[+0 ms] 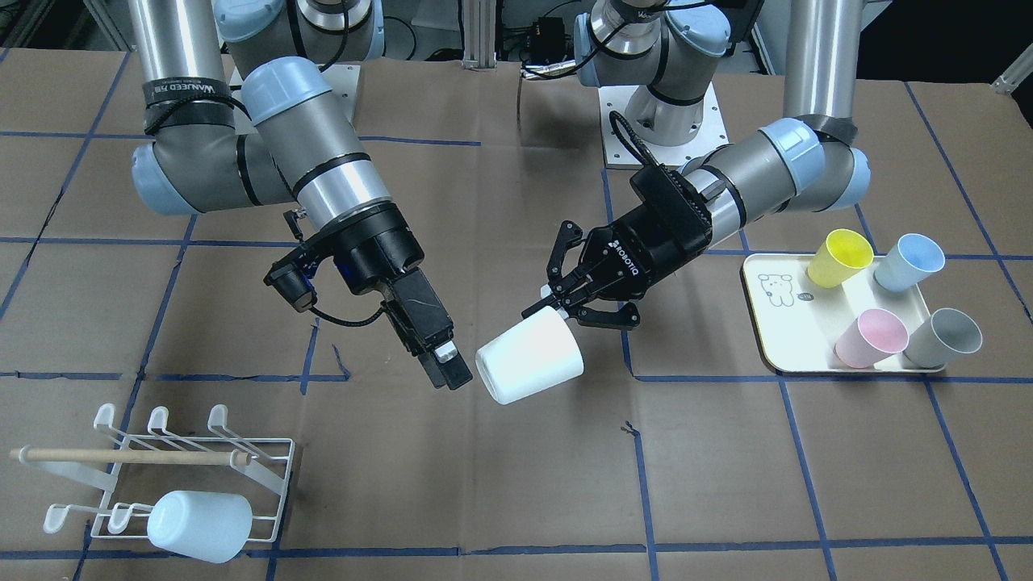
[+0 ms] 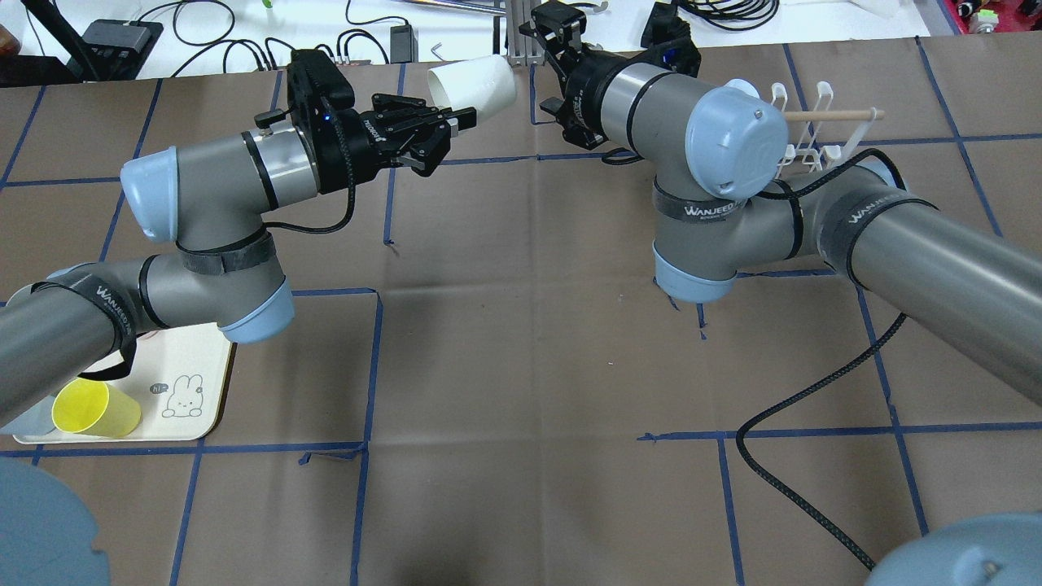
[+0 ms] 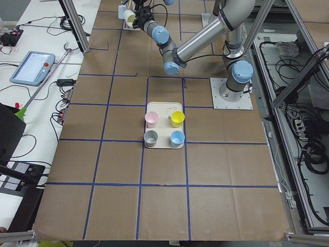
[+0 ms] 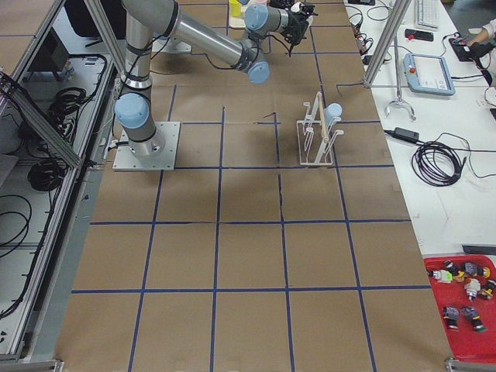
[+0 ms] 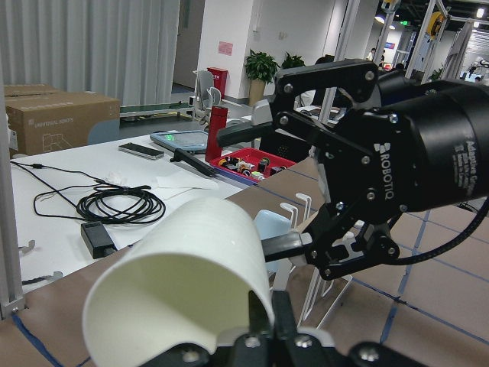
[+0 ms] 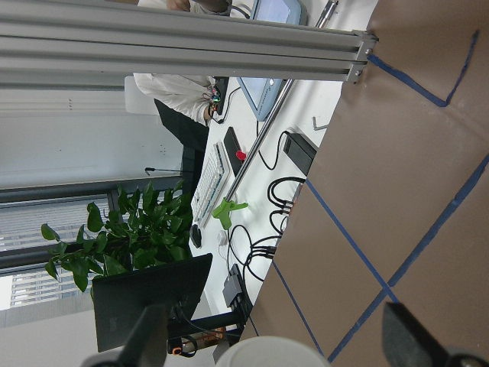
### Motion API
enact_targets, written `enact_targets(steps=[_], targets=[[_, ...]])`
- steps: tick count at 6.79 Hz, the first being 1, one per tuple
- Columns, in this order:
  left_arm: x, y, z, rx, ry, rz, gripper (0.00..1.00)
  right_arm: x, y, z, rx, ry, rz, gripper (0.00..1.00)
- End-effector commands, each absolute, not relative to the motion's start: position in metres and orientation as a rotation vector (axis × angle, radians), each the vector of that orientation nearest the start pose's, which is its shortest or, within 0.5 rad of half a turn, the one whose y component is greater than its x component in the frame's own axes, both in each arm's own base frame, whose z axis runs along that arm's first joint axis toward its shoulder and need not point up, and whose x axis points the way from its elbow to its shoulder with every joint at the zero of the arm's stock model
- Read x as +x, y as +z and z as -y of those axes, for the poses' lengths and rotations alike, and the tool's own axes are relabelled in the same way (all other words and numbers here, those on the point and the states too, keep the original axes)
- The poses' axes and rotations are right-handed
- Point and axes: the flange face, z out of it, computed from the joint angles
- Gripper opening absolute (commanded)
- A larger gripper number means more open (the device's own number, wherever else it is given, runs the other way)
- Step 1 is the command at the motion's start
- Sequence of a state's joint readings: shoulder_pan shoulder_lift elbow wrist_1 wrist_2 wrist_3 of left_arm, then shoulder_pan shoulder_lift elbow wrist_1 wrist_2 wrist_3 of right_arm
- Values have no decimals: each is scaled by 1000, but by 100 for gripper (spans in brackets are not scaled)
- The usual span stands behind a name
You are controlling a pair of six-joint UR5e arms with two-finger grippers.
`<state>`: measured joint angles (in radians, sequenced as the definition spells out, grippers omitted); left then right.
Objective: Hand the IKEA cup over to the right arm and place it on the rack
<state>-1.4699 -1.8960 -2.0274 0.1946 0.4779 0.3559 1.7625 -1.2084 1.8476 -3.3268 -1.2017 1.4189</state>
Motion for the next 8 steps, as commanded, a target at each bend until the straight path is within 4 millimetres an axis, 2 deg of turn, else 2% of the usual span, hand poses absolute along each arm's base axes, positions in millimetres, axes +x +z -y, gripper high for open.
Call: enact_targets(steps=[1,8], targets=[[-170,346,527,-877,1283,1850,2,291,372,544,966,-585,-1804,99],[-169,349,527,-880,1290,1848,2,311,368,539,971,-567,-1806,99]])
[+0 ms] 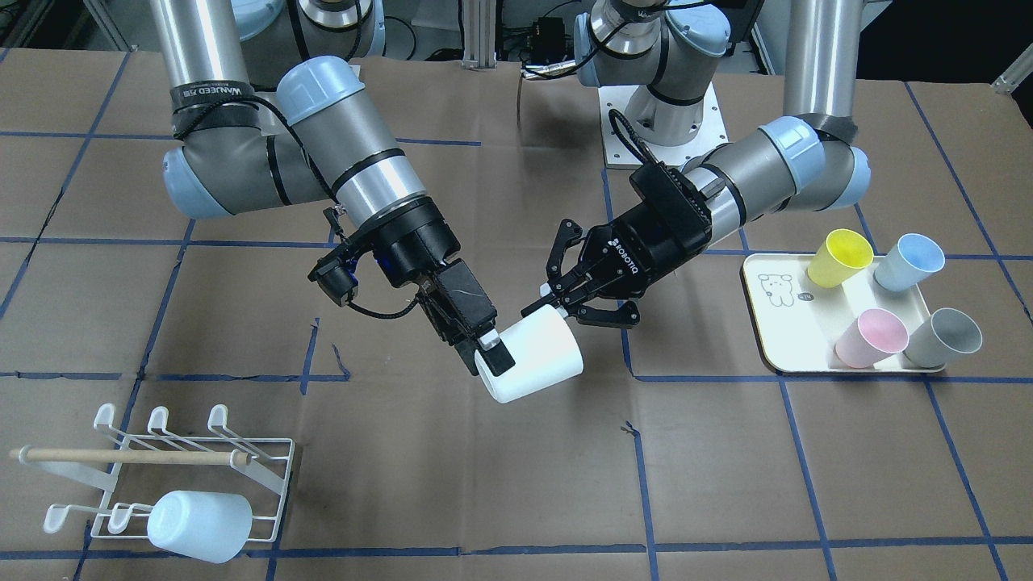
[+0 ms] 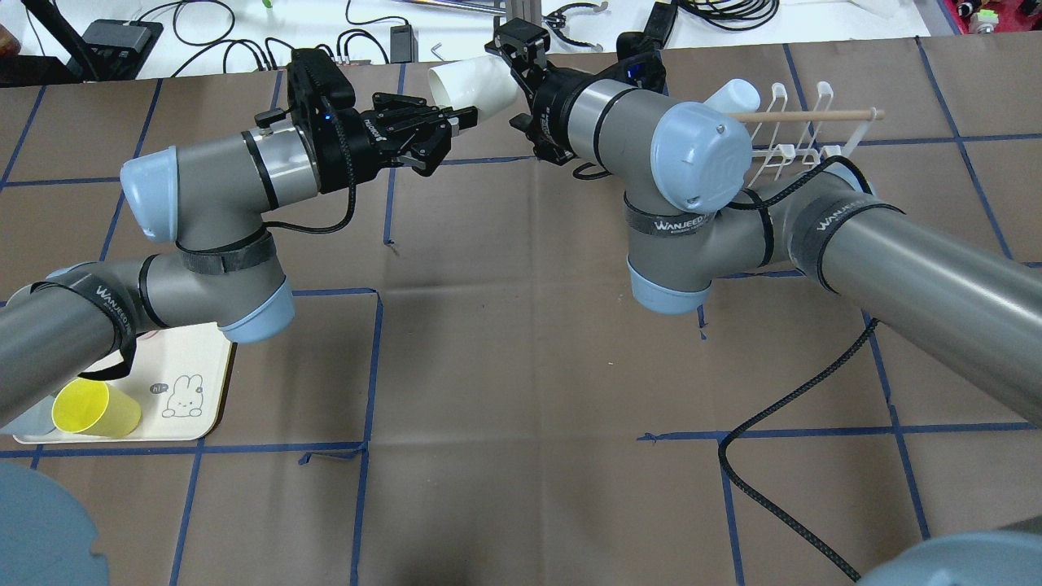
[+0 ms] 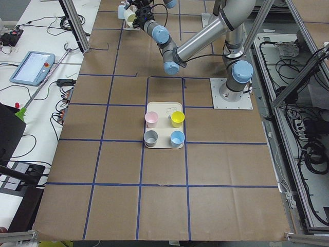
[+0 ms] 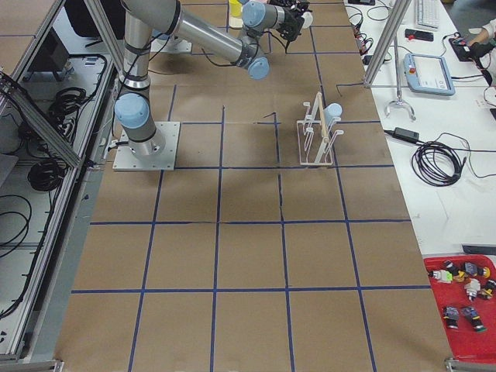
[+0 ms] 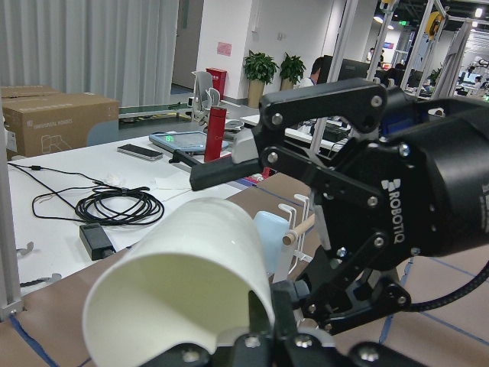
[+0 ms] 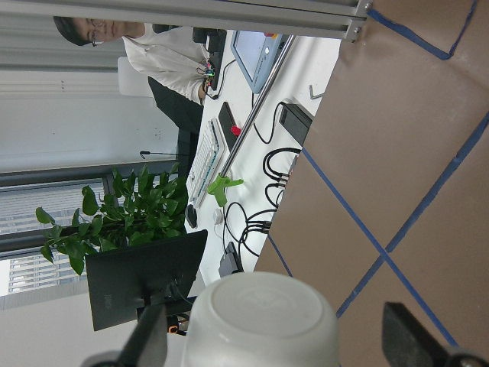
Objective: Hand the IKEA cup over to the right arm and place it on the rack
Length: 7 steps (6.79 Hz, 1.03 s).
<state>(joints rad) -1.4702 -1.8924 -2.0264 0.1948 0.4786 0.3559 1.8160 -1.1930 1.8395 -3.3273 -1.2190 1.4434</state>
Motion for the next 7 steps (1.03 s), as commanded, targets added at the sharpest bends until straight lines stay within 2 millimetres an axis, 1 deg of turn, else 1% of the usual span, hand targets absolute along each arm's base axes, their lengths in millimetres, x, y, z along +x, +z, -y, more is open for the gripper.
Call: enact_targets(steps=[1,5,7], targets=[[-170,349,526,-883,1292,1846,2,312,367,539,970,-565,-1808,98],[-170,351,526,-886,1298,1844,2,323,371,535,981,-533,-1786,98],[-170,352,525,-885,1299,1845,2,324,371,534,988,-522,-1779,98]])
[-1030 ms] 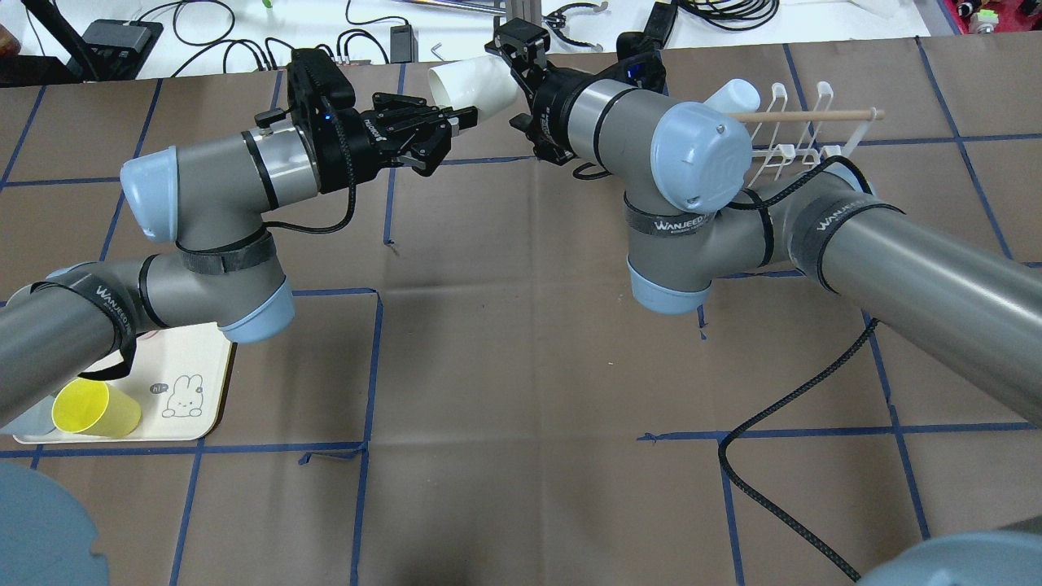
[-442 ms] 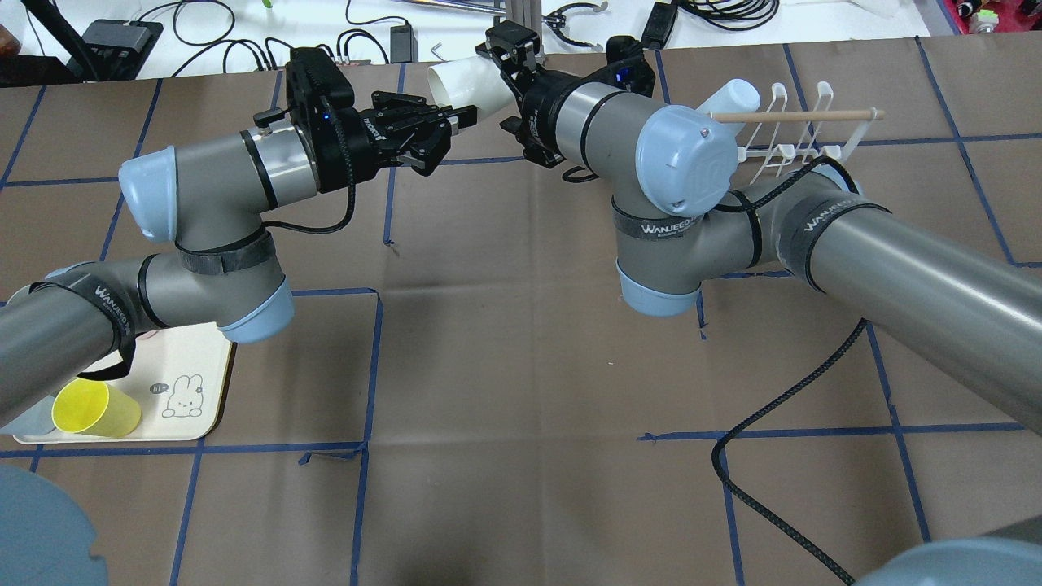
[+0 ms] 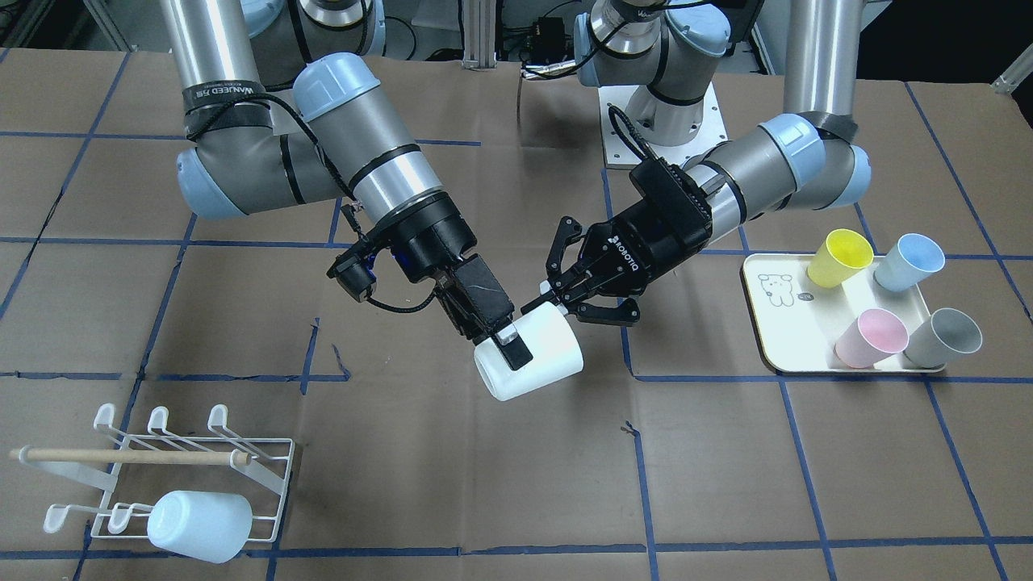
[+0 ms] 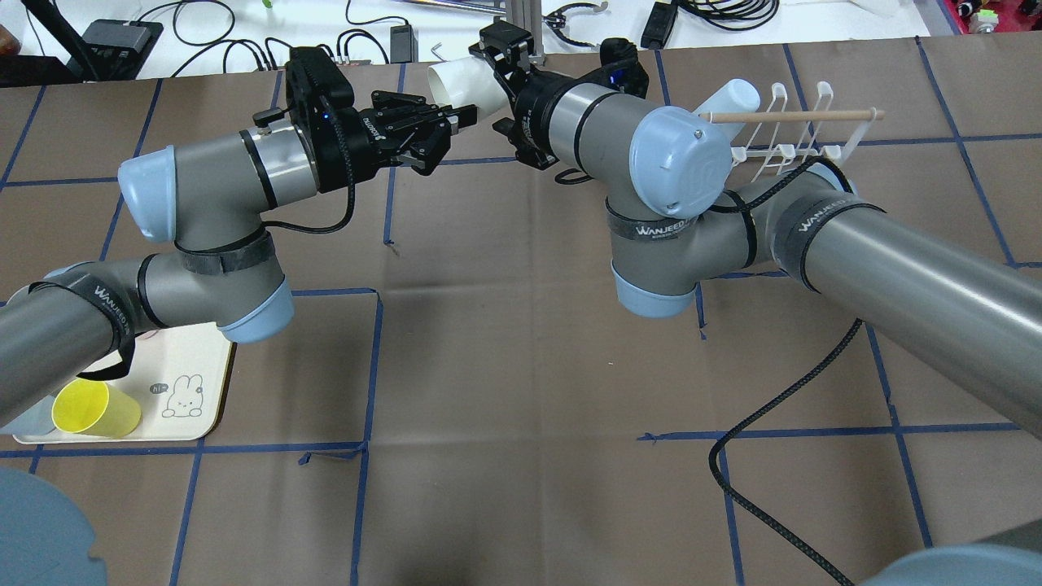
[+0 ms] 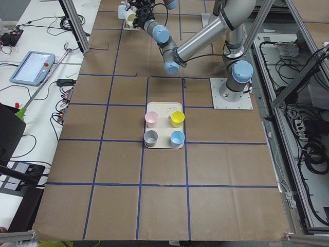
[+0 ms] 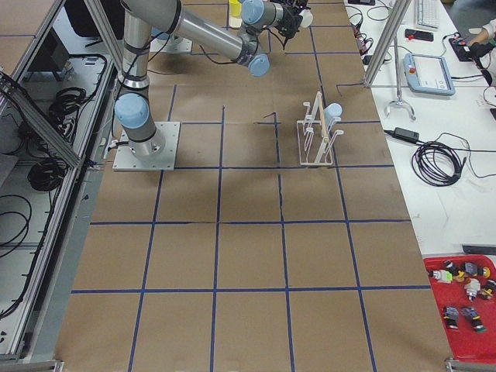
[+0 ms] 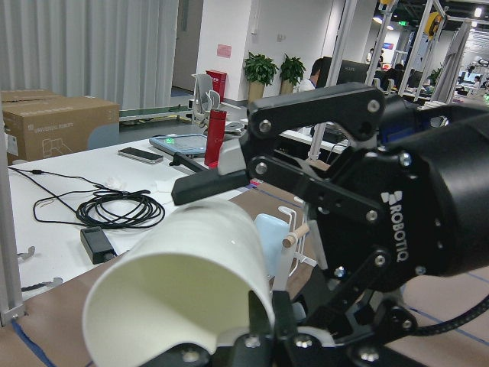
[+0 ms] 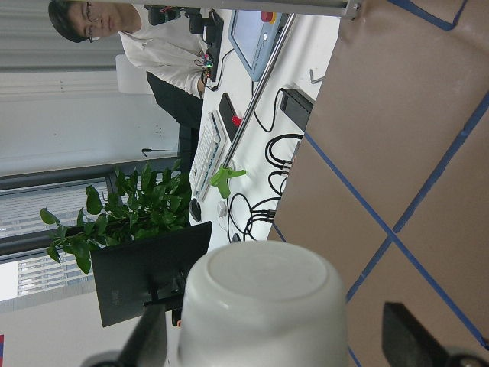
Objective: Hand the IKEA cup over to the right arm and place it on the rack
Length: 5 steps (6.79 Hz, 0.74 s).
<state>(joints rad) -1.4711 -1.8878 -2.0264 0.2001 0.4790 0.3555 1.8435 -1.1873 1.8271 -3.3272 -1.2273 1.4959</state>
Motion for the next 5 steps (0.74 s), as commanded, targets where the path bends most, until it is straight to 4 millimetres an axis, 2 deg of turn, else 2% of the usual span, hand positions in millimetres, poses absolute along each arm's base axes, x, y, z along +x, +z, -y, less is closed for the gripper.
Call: enact_targets(steps=[1,2,3,4,5], targets=[[-169,352,526,-884,1300,1846,2,324,371,534,993,-518,-1776,98],[-170,352,525,-887,1300,1844,2,323,369,534,995,-516,-1777,92],[-170,352,525,-887,1300,1844,2,323,371,534,990,-516,-1776,76],[-169,352,526,-884,1300,1846,2,323,371,534,992,-518,-1776,71],[-170,353,526,-888,1302,1844,4,323,372,534,992,-521,-1775,71]])
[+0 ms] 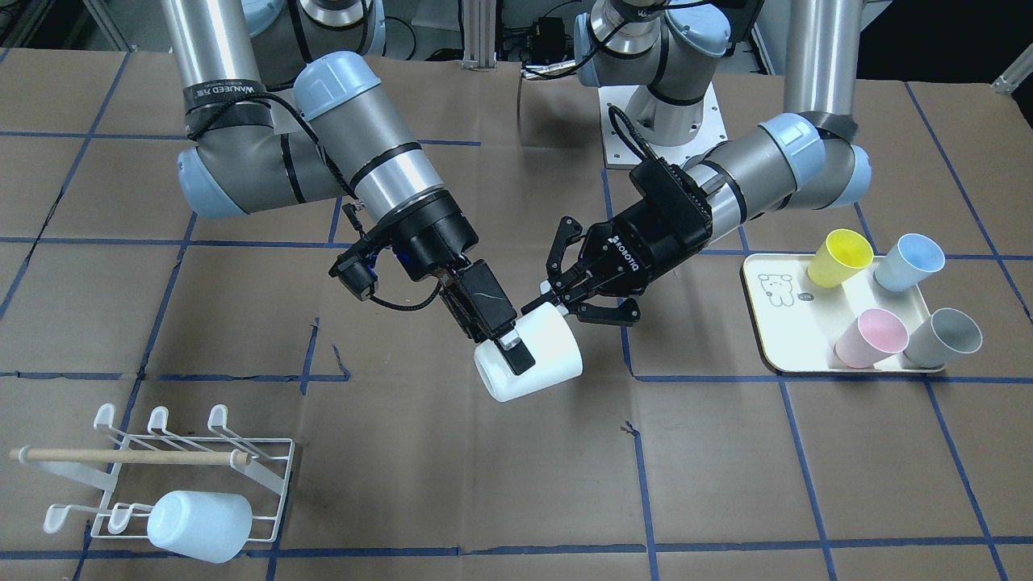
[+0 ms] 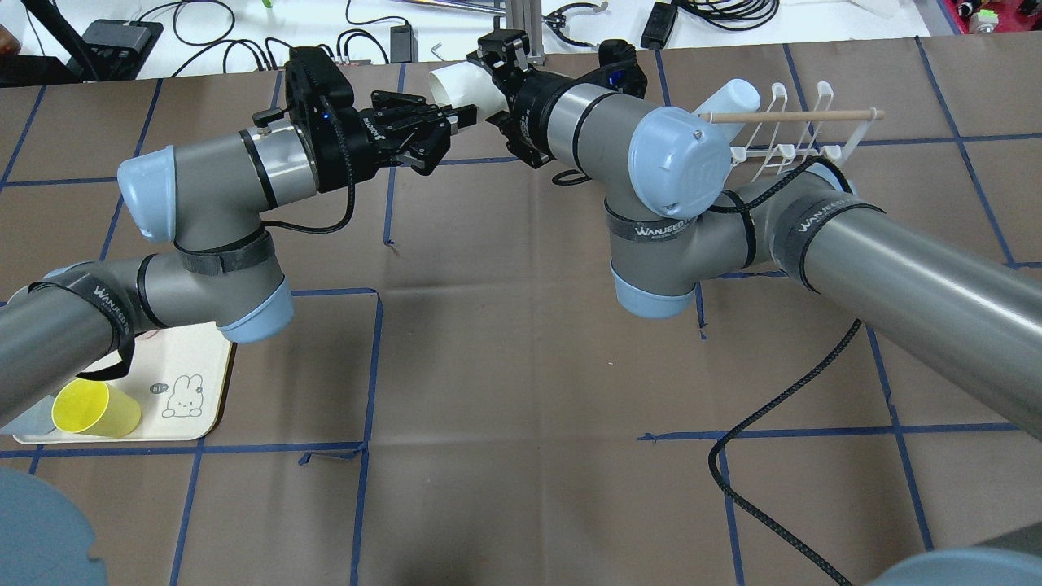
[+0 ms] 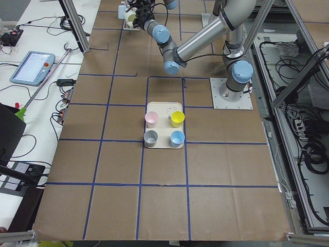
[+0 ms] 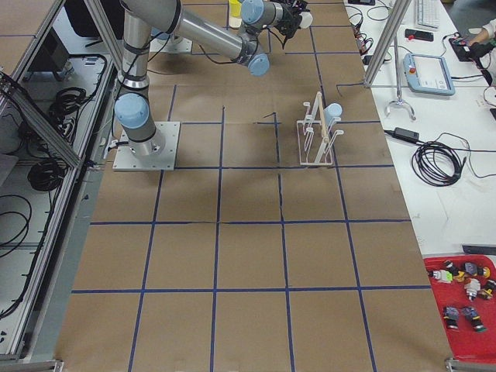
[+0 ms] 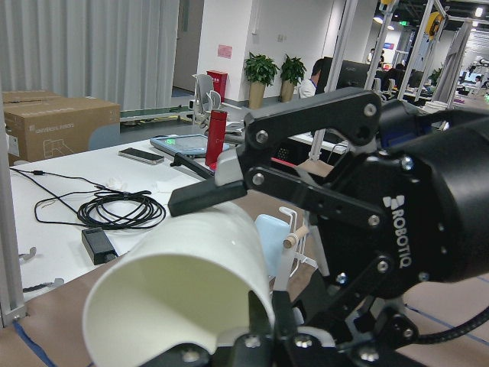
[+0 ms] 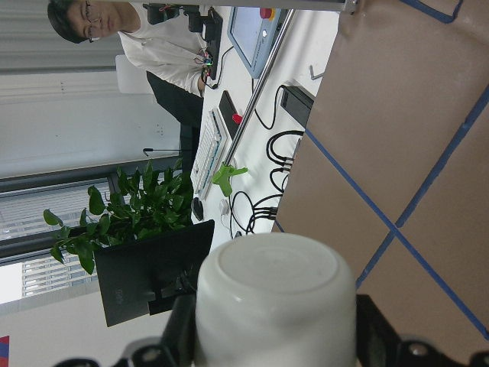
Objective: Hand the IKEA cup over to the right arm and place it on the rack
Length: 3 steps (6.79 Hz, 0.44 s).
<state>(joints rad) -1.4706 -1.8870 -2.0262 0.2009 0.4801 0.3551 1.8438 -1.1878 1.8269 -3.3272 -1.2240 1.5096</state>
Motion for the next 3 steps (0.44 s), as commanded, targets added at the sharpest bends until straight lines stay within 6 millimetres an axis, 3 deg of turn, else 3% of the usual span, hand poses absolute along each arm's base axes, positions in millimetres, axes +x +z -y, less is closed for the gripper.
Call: enact_targets(steps=[1,3], targets=[[-170,352,527,-885,1299,1845,11,323,374,534,990,-523,-1773,71],[-169,355,529,-890,1311,1845,43,323,374,534,990,-523,-1773,67]])
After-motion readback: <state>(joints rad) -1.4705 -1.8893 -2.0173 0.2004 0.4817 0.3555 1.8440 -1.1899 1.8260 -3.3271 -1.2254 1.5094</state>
